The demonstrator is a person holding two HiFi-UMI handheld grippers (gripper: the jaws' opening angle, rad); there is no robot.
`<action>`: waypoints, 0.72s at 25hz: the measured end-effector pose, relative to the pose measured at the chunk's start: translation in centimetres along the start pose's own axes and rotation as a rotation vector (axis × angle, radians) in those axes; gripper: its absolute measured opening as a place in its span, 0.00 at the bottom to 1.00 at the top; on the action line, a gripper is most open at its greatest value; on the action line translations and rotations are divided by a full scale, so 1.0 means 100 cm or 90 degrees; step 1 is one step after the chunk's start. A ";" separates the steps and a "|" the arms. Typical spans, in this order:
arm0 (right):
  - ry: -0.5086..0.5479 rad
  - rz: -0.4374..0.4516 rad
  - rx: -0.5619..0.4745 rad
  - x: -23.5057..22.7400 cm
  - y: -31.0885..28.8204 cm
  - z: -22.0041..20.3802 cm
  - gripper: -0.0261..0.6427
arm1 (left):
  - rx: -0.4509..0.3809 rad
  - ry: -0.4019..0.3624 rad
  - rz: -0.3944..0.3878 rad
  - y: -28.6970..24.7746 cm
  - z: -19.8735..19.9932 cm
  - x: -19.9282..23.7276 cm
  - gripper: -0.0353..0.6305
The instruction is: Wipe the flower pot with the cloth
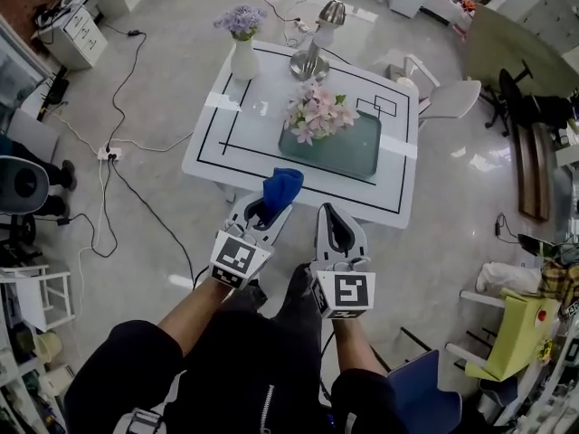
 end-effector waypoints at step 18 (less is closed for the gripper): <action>0.020 0.027 0.045 0.045 0.050 -0.032 0.05 | 0.002 0.030 0.064 0.076 0.016 -0.029 0.24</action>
Point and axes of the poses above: the fingertips, and each gripper's own axes: y backward along the fingers, x to its left, z out of its top, the point moved 8 cm from there along y, backward along the fingers, and after that the axes turned 12 degrees about -y, right-handed, at the moved point
